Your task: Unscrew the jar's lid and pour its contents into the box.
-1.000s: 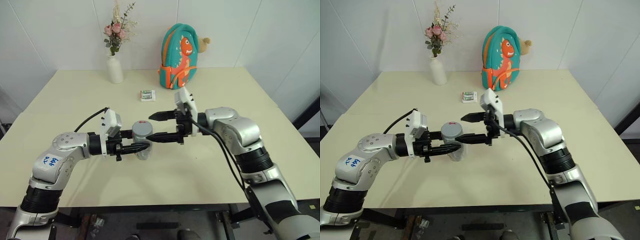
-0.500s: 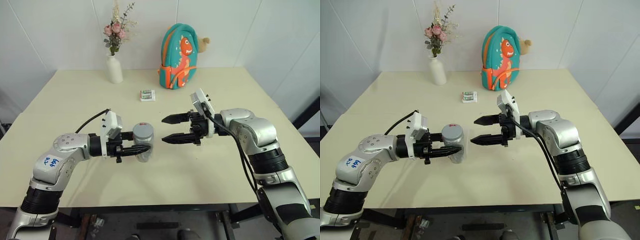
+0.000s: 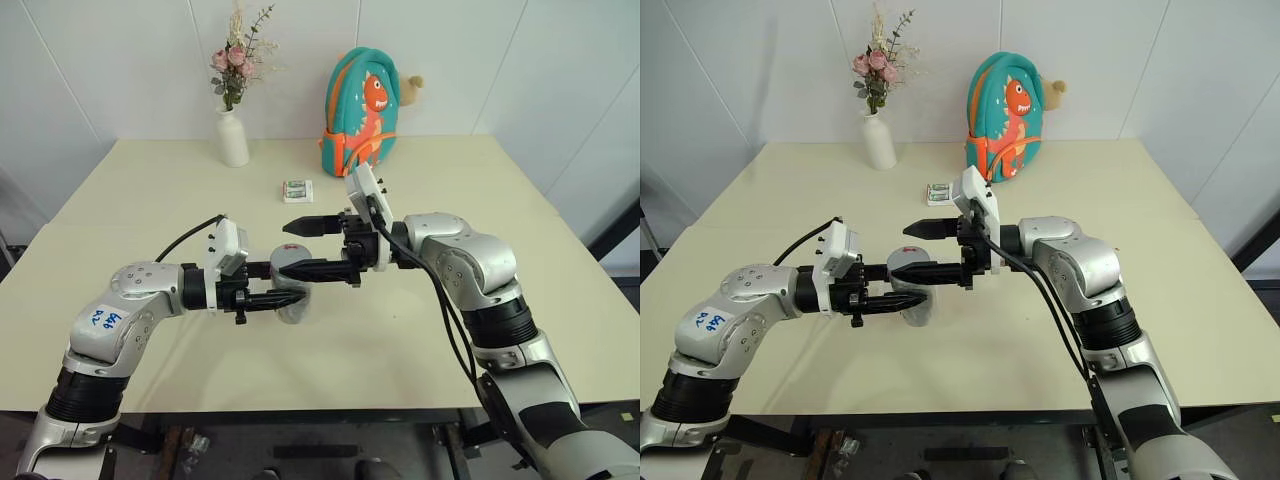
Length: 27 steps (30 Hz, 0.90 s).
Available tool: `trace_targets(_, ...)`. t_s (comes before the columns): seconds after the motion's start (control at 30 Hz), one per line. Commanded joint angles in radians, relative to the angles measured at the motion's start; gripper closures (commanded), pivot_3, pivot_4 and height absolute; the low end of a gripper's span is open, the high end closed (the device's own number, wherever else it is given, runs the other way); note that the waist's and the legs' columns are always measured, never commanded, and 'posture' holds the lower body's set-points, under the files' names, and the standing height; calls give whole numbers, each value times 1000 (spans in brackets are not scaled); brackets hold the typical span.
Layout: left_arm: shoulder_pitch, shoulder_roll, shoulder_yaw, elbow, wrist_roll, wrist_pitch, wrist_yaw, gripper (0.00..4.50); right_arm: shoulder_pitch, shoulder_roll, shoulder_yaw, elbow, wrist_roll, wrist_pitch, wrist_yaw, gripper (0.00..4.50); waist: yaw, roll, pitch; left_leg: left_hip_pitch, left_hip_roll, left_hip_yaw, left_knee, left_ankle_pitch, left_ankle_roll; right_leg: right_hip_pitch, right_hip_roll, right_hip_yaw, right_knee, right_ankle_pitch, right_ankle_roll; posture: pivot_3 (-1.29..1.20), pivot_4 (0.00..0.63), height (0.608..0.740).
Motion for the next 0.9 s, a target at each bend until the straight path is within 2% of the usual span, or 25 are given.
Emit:
trace_targets(0.03, -27, -9, -3, -2, -4, -11, -8, 2530, -20, 21, 17, -44, -10, -28, -5, 29, -2, 0, 0, 0, 0, 0, 0, 0, 0, 0, 0, 0, 0, 0, 0, 0, 150, 740)
trace_targets(0.4, -33, -16, -10, -2, -4, -10, -12, 2530, -30, 25, 2, 6, -42, -69, -38, 29, -2, 0, 0, 0, 0, 0, 0, 0, 0, 0, 0, 0, 1, 0, 0, 0, 150, 740)
trace_targets(0.9, -47, -22, -9, 26, 10, -30, -17, 2530, -55, -99, -57, 129, -46, -134, 59, 29, -2, 0, 0, 0, 0, 0, 0, 0, 0, 0, 0, 0, 0, 0, 0, 0, 150, 740)
